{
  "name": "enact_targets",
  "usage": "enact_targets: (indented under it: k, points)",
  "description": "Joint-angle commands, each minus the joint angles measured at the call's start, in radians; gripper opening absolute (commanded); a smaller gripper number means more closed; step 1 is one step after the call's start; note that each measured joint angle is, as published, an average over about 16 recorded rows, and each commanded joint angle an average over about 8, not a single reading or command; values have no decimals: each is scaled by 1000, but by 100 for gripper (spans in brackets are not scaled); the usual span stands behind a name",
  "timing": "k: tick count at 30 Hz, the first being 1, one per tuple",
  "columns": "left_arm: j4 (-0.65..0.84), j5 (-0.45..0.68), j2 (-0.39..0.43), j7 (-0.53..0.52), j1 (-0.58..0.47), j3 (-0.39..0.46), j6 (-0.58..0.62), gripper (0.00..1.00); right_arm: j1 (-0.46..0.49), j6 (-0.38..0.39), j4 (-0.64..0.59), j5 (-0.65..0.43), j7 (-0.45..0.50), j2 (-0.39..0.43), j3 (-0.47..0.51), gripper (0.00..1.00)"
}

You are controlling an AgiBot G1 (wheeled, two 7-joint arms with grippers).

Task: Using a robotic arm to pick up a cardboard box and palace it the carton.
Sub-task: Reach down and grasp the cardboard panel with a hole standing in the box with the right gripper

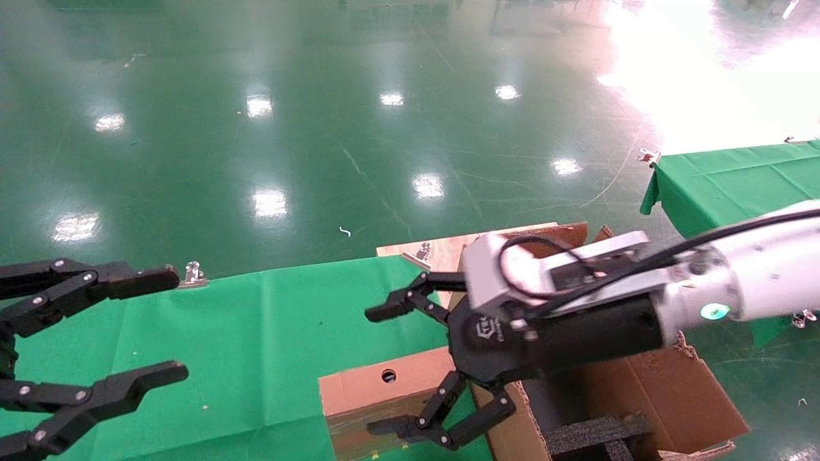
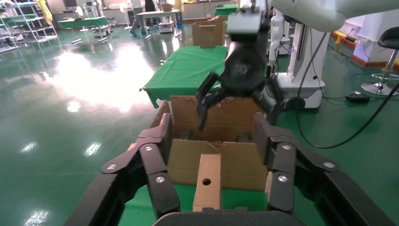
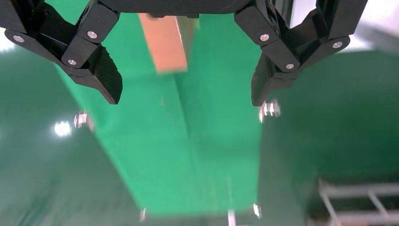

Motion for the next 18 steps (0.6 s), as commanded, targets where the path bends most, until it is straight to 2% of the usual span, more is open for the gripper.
enact_targets:
  k: [1, 10, 18]
  points:
    - [0, 0, 0, 0, 0, 0, 0, 0, 41, -10, 6, -60, 22, -12, -38, 100]
    - [0, 0, 0, 0, 0, 0, 0, 0, 198, -9, -33, -261, 50, -145, -237, 100]
    - [0, -1, 0, 0, 0, 1, 0, 0, 272, -6, -120, -358, 24, -242, -350, 100]
